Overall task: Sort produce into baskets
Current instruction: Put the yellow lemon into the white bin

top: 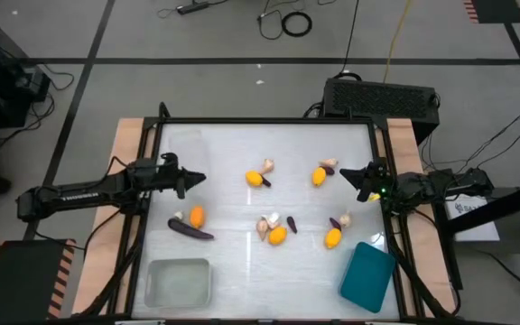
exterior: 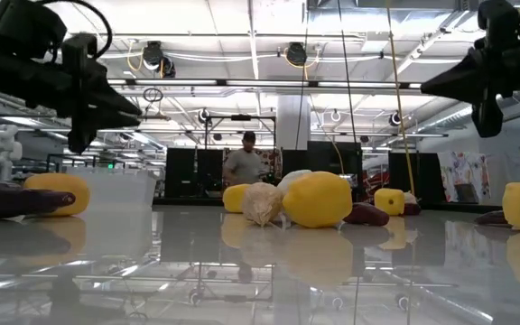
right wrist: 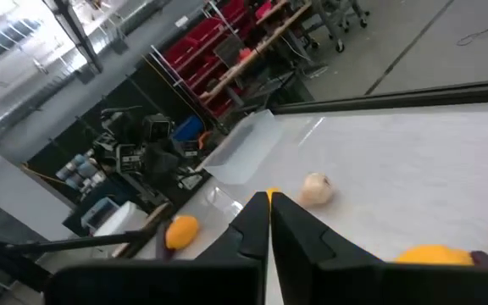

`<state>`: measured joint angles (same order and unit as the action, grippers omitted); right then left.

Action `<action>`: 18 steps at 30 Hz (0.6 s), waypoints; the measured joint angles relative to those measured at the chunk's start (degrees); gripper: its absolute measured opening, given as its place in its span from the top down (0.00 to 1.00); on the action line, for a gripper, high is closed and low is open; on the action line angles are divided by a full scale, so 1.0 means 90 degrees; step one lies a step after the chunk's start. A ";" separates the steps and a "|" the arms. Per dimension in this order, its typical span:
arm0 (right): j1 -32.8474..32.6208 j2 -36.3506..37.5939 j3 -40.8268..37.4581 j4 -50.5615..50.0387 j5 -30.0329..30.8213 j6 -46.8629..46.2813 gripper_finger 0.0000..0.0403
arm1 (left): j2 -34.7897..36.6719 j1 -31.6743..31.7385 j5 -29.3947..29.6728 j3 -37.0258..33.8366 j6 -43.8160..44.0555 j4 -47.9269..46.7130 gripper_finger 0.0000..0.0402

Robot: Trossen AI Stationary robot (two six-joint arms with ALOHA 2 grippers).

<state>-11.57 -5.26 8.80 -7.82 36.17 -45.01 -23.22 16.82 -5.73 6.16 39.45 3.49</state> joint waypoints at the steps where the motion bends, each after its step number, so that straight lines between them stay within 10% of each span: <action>1: 0.0000 -0.0099 0.0000 0.0197 -0.0024 0.0050 0.96 | -0.0015 0.0000 -0.0127 0.0096 -0.0129 -0.0029 0.76; 11: -0.0002 -0.1679 0.0000 0.2452 -0.0053 0.0827 0.79 | -0.0964 -0.0007 -0.0328 0.2638 -0.2104 -0.2775 0.61; 18: -0.0005 -0.2895 0.0432 0.3730 -0.0238 0.1967 0.67 | -0.2176 -0.0007 -0.0118 0.4145 -0.1217 -0.4900 0.57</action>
<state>-11.61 -31.32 12.69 25.74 34.02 -27.31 -42.80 16.75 -6.79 43.46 28.50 -40.60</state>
